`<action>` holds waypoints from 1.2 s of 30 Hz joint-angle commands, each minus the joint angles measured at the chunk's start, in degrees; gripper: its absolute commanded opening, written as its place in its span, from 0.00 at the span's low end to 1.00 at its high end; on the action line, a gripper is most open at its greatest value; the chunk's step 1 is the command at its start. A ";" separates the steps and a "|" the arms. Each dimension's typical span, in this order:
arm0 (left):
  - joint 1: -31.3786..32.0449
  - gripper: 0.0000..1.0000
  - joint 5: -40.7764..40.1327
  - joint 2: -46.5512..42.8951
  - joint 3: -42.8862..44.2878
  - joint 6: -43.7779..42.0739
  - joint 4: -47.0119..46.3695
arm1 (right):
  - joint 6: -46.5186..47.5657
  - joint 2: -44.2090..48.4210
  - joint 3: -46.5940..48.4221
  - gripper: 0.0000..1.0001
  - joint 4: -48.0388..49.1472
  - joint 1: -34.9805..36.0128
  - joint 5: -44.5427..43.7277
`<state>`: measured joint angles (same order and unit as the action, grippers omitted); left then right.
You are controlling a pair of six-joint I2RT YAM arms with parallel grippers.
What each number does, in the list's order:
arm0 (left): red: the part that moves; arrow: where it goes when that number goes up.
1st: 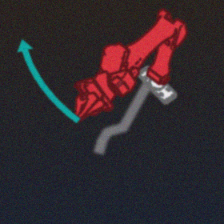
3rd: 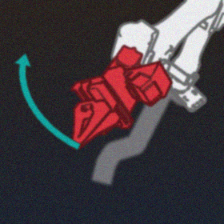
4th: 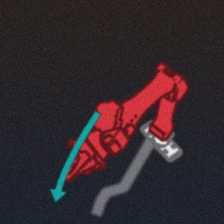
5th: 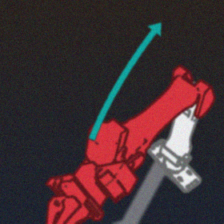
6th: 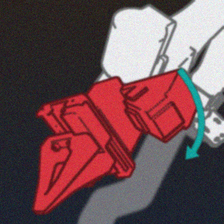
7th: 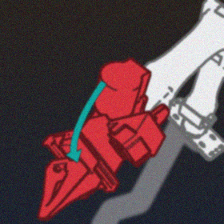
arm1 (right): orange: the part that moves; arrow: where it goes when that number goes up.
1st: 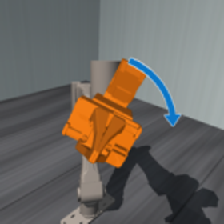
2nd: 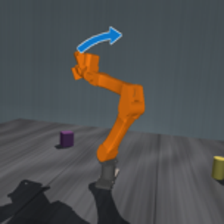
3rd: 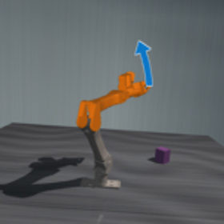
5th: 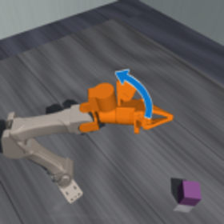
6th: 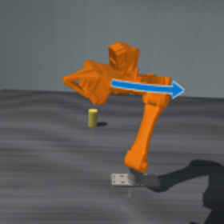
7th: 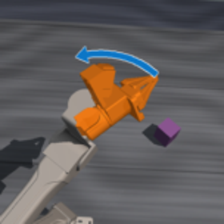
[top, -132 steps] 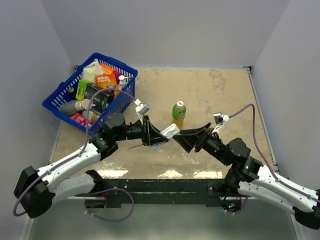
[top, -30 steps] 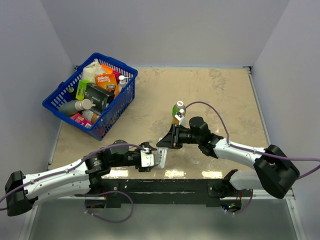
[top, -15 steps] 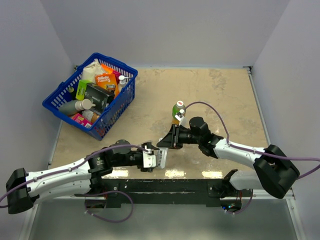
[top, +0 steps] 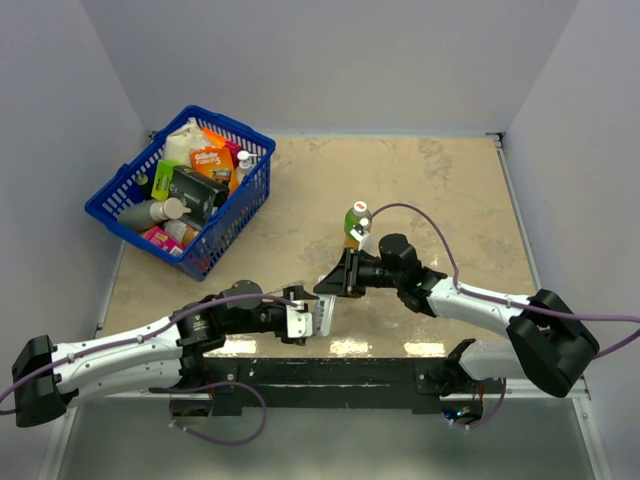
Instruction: Unload the batteries from the remote control
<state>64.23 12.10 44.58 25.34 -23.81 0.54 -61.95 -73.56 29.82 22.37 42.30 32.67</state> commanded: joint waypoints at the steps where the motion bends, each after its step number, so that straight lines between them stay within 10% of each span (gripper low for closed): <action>1: 0.02 0.66 -3.31 0.69 -0.03 -2.64 -0.62 | -1.77 0.79 -0.03 0.00 4.35 0.23 3.02; 36: 0.02 0.65 -8.32 4.38 0.15 -0.27 -7.74 | -4.40 1.93 -4.34 0.00 7.95 2.61 1.00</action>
<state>64.71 8.62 48.60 24.84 -23.09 -0.67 -62.81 -72.42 25.21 26.22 42.74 28.23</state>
